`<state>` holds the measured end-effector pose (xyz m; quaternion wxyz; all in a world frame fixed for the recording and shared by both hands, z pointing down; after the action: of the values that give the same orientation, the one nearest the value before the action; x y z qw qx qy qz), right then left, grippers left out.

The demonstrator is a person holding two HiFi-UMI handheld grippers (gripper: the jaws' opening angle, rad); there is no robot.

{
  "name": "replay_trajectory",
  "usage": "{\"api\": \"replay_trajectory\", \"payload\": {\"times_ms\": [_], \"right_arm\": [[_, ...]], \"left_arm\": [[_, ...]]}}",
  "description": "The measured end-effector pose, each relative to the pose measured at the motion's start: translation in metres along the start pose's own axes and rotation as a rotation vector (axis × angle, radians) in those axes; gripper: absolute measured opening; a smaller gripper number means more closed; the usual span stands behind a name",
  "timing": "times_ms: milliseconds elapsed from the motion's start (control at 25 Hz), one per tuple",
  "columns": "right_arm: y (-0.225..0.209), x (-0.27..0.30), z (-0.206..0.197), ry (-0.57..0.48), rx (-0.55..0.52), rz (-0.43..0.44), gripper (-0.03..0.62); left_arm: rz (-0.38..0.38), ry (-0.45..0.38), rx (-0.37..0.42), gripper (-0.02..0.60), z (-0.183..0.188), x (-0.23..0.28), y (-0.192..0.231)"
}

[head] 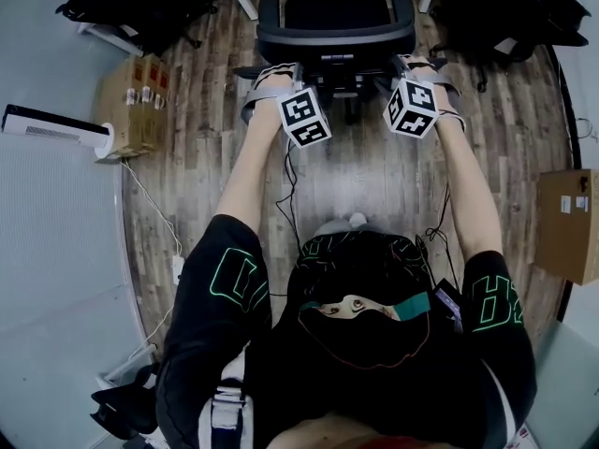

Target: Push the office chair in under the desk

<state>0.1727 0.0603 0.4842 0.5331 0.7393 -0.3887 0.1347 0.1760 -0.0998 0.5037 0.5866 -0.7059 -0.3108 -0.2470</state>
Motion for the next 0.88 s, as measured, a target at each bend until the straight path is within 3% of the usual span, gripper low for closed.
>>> {"api": "replay_trajectory", "payload": {"times_ms": [880], "right_arm": [[-0.092, 0.088, -0.033, -0.023, -0.018, -0.018, 0.149]], "left_arm": [[-0.010, -0.033, -0.011, 0.146, 0.005, 0.089, 0.089]]}}
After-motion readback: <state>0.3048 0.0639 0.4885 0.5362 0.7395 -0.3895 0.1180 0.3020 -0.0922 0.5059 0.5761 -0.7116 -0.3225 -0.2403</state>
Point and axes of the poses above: the fingertips, and each gripper's own axes: x forward along the fingers, y to its left, z out of its top, the point moved 6 cm from there along -x, backward along the fingers, and after that the axes turned 4 degrees about -z, right-handed, at the moved point
